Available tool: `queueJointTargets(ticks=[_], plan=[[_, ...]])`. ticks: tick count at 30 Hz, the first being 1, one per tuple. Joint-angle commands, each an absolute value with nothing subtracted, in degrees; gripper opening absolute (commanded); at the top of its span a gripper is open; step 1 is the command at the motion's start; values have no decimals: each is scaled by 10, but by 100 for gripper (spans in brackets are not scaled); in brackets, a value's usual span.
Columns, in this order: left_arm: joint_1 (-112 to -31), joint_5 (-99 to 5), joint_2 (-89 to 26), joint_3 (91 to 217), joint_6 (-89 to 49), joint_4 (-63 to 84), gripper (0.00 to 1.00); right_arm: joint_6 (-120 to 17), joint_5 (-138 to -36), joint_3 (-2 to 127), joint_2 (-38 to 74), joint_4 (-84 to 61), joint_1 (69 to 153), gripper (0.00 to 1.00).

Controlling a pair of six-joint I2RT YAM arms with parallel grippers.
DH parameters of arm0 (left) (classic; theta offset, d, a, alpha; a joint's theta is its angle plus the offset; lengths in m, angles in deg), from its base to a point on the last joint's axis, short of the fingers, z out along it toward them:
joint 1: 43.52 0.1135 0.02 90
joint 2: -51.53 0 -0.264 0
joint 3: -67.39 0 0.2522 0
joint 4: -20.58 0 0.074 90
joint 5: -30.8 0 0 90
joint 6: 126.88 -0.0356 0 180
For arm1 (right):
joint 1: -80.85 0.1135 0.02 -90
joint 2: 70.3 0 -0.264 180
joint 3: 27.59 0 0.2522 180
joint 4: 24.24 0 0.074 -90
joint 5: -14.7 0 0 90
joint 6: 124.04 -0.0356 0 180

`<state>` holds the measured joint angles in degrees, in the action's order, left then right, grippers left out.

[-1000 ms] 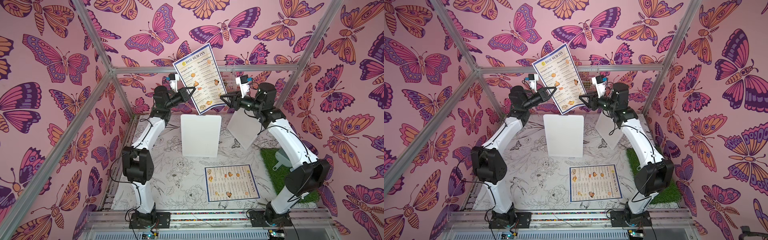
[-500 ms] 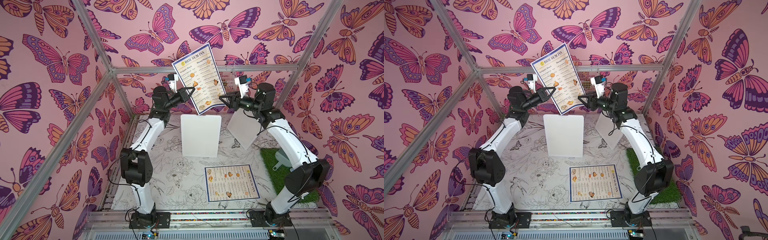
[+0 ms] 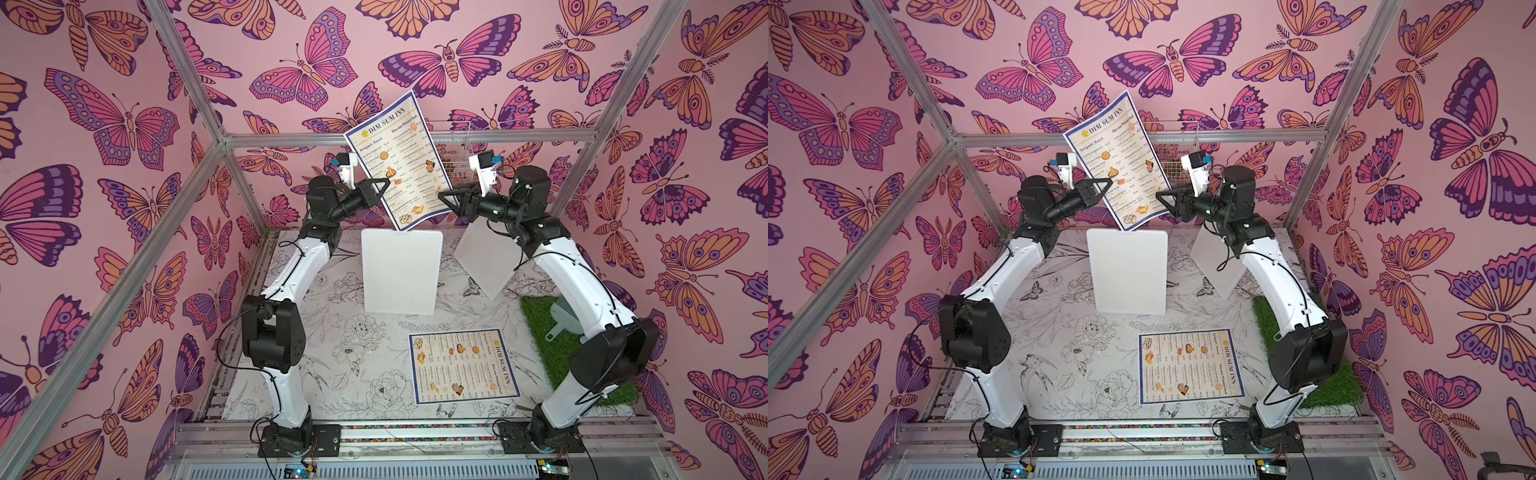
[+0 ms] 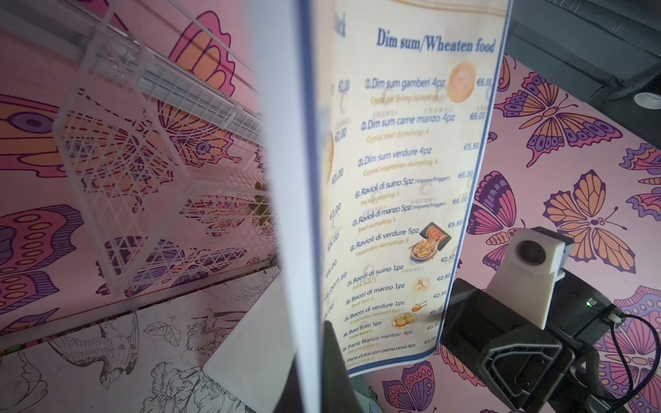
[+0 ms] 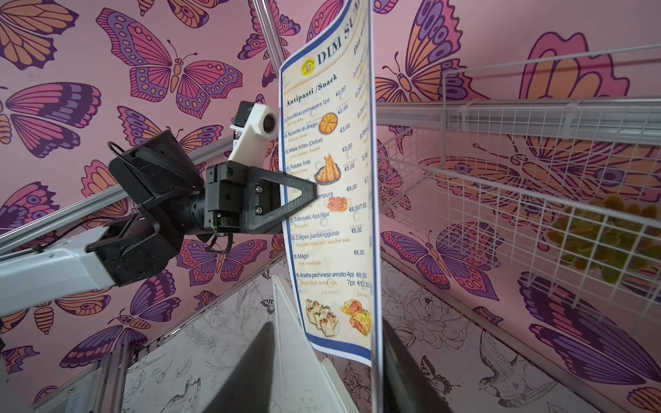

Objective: Insert the menus into the narrow rack
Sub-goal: Insert the menu into the narrow rack.

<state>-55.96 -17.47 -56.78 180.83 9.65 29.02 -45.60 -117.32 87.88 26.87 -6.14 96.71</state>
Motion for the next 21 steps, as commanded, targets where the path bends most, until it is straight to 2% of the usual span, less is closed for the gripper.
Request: queueJointTargets(ticks=[1,21], plan=[[-564,-181,-548,1800,91,302,1,-448,-1170,878,257,-51,970,47],[-556,-188,-528,1772,85,302,1,-456,-1179,875,263,-59,974,47]])
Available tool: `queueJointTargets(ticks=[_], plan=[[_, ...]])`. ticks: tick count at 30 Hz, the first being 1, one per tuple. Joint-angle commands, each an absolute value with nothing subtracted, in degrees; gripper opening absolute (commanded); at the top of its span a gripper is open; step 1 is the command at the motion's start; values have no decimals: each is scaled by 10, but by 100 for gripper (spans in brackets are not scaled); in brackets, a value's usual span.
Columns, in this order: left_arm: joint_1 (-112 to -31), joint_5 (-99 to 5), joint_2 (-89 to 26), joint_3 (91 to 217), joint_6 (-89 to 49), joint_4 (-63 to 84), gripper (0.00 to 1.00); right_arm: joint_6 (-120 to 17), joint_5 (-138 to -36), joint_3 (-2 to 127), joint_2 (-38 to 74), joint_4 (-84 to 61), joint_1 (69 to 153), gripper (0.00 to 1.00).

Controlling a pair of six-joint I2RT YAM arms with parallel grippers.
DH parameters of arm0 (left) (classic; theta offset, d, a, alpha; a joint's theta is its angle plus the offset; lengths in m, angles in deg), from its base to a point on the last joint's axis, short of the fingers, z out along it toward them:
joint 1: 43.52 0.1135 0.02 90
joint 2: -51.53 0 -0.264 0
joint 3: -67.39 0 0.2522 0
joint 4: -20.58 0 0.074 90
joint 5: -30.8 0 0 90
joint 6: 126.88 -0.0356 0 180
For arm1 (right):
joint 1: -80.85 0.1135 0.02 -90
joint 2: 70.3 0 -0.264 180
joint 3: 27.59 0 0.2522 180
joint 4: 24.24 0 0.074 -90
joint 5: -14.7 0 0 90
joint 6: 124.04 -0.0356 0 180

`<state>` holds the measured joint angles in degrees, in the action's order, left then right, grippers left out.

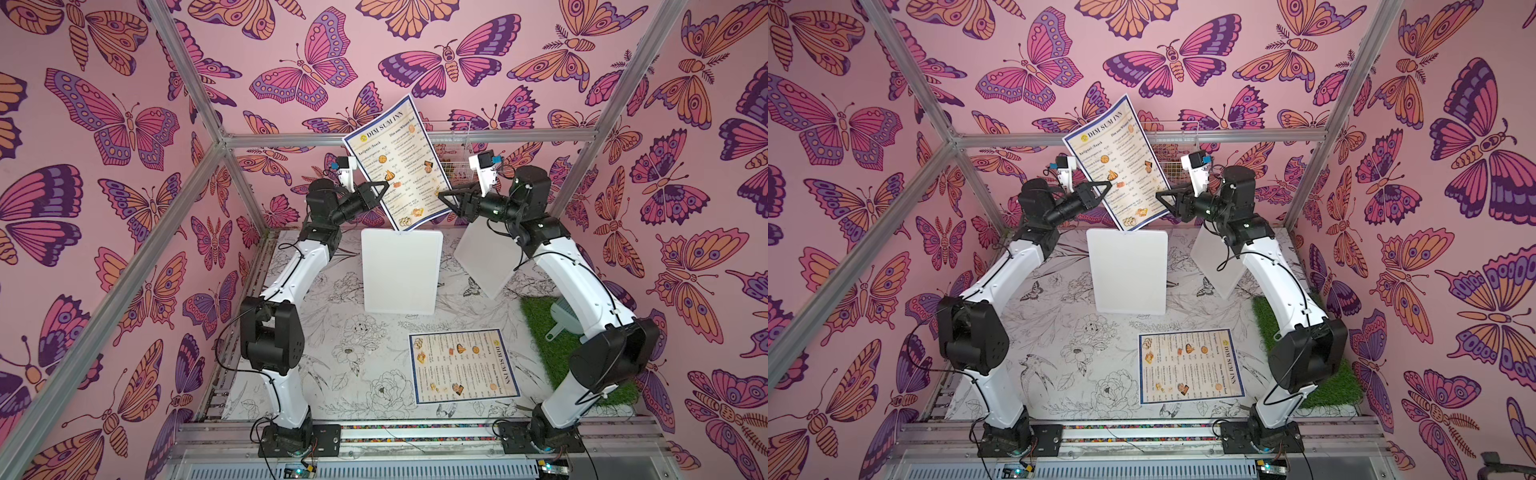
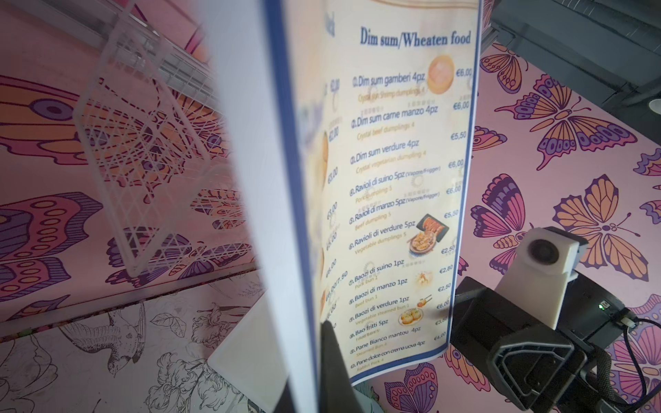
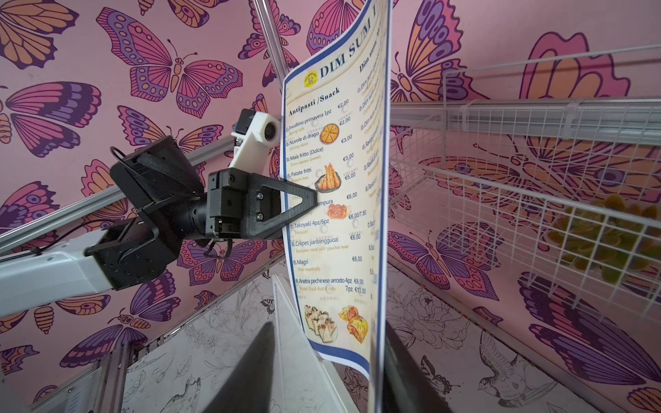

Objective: Insert the menus into the narrow rack
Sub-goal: Insert the menu into the narrow rack.

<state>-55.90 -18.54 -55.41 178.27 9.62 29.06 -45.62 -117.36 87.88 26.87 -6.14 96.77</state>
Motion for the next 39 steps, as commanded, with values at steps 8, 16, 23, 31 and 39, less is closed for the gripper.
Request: queueJointTargets(ticks=[8,16,23,31,39], plan=[[-549,-190,-521,1759,83,303,1,-456,-1179,875,269,-61,981,47],[-544,-186,-516,1744,77,307,1,-454,-1181,873,270,-57,987,47],[-537,-174,-510,1730,72,312,1,-454,-1184,867,266,-61,988,47],[-529,-139,-510,1732,59,313,1,-455,-1190,865,265,-65,989,49],[-519,-92,-525,1744,39,306,1,-450,-1188,866,266,-59,989,50]])
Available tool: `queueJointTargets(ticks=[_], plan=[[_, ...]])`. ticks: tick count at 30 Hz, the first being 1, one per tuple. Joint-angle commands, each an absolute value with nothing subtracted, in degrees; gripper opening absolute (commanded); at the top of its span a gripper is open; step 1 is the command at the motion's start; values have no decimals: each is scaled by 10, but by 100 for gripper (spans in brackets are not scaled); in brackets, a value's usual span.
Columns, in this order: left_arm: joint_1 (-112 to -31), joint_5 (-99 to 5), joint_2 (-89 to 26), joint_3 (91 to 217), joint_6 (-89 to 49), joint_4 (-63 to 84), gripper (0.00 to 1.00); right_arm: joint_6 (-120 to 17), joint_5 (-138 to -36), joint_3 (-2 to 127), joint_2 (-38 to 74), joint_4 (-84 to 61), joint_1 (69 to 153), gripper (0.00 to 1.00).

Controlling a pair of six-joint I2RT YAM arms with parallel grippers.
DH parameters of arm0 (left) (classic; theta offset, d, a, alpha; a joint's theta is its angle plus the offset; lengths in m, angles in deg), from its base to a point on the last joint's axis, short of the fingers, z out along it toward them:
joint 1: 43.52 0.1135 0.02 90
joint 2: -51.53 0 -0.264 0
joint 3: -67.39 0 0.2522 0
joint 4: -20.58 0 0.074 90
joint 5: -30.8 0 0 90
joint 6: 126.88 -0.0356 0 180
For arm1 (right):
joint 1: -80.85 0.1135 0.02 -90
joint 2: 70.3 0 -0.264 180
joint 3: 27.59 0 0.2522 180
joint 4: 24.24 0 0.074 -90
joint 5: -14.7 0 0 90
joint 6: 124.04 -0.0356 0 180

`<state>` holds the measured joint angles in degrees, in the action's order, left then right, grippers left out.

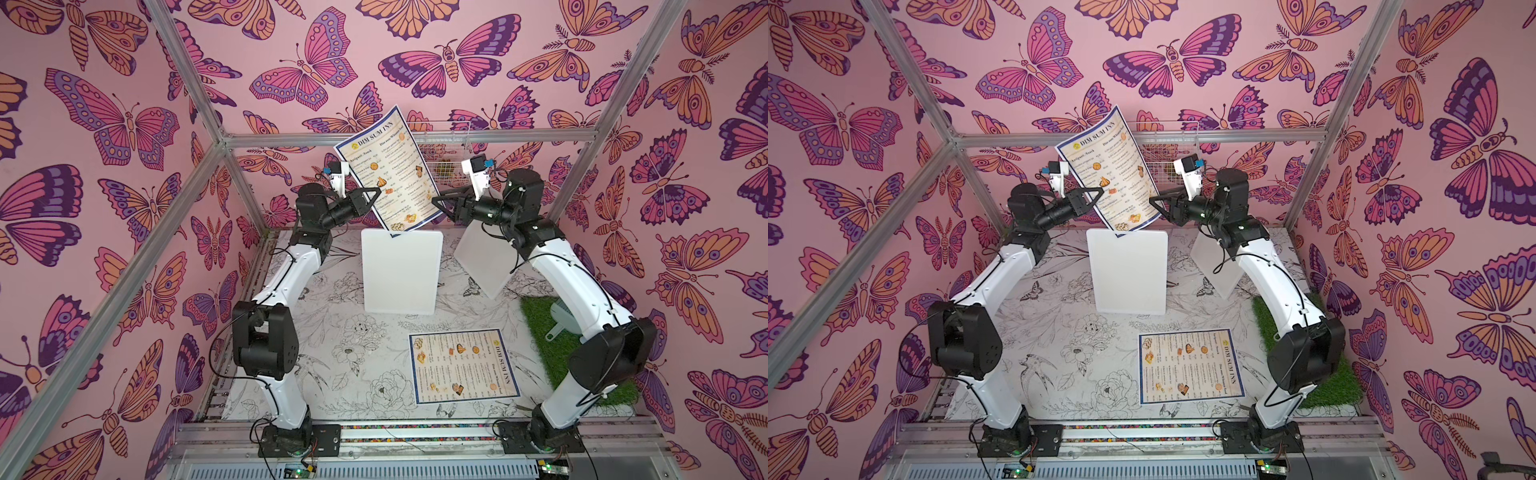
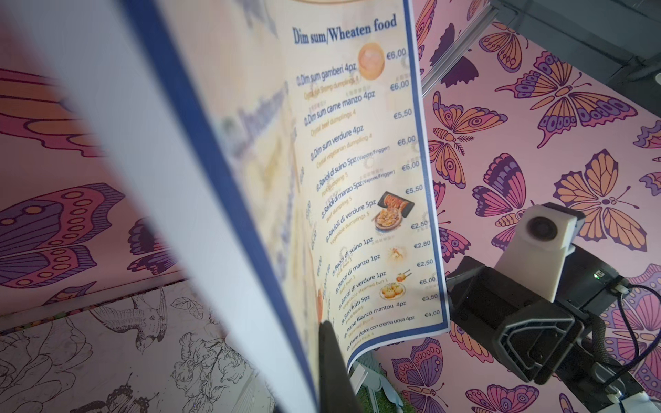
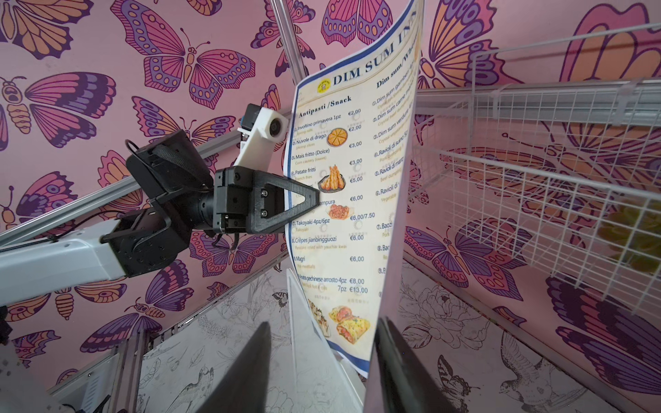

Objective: Insert the menus into the narrow rack
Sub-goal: Insert the menu into the narrow rack.

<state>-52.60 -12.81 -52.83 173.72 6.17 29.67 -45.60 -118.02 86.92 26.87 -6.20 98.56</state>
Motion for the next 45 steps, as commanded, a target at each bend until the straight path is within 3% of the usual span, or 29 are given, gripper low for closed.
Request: queueJointTargets(ticks=[1,32,45], plan=[[-519,-89,-526,1745,35,304,1,-450,-1188,866,266,-58,989,50],[-483,48,-571,1800,-40,266,1,-428,-1167,874,273,-33,988,64],[-468,80,-571,1819,-100,198,1,-426,-1162,878,275,-27,989,65]])
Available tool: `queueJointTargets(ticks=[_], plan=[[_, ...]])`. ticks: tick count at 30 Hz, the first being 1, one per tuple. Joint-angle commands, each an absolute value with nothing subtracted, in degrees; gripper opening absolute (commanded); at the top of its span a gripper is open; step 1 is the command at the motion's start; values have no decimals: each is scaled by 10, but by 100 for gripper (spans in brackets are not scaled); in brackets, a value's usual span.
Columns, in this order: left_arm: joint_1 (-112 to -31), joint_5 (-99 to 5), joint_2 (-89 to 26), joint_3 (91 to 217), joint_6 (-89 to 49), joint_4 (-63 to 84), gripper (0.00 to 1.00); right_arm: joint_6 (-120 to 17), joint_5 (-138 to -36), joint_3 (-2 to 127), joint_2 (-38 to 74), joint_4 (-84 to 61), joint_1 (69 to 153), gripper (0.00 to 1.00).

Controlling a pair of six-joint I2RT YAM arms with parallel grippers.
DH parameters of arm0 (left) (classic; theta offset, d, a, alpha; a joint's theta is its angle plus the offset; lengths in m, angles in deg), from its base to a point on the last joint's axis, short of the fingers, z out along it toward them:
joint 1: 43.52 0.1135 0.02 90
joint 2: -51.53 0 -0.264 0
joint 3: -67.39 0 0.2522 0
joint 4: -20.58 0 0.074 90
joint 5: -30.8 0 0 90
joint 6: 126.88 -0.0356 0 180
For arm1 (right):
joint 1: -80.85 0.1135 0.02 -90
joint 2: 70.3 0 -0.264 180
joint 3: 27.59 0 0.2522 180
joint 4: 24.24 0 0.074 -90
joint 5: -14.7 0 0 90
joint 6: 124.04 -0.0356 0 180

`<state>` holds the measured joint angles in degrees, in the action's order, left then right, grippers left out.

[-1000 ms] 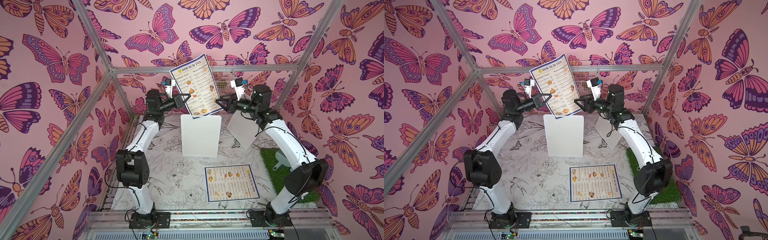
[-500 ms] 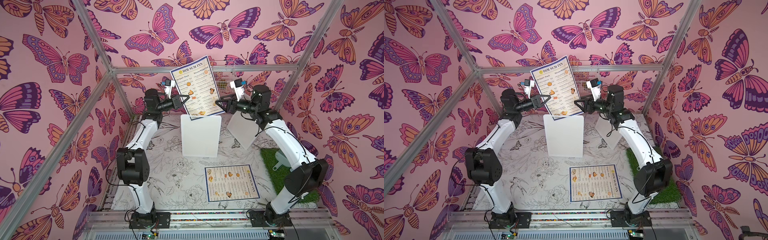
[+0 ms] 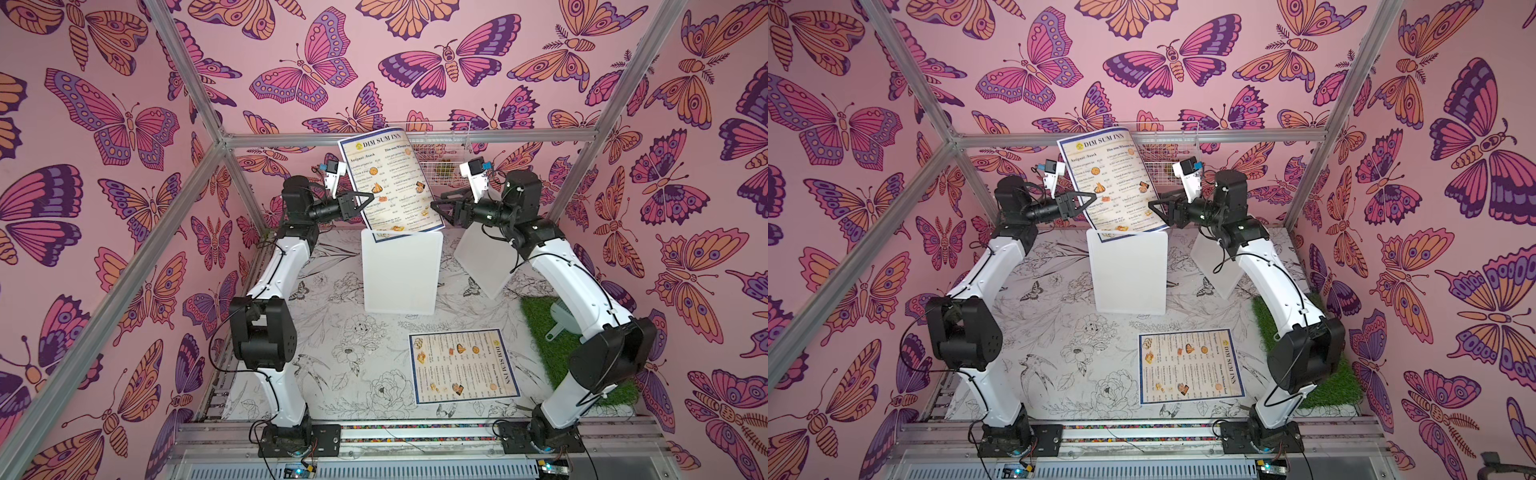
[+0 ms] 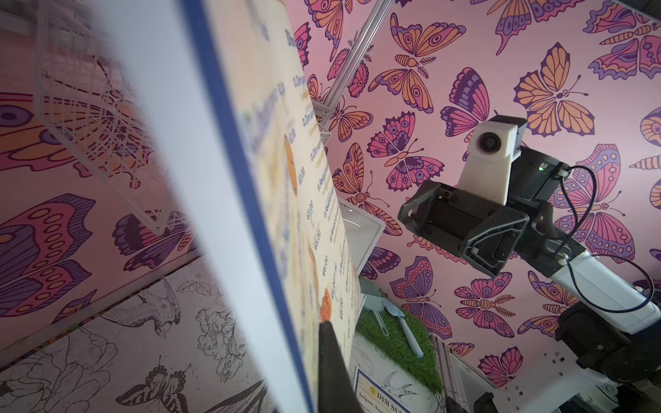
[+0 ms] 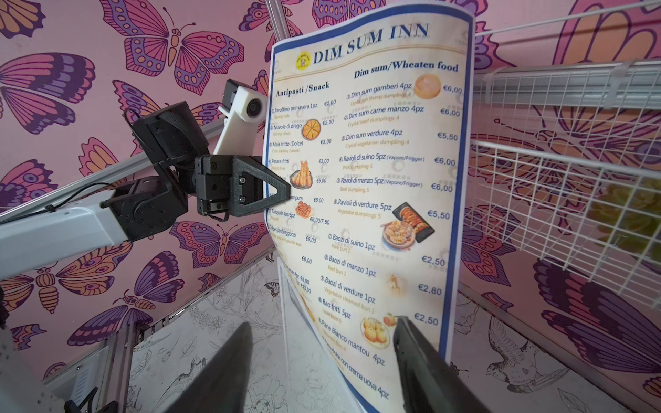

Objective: Insert the menus into the narrow rack
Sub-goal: Insert the menu into the narrow rack.

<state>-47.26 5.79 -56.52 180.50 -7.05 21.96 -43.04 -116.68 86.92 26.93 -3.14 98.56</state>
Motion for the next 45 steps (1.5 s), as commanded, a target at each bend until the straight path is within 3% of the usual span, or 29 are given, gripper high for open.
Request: queueJointTargets(ticks=[1,30,45], plan=[[-466,83,-570,1820,-106,193,1,-426,-1162,878,275,-27,988,65],[-451,118,-576,1866,-204,71,1,-411,-1146,880,276,1,980,67],[-460,110,-582,1884,-216,60,1,-493,-1228,1042,391,38,966,78]])
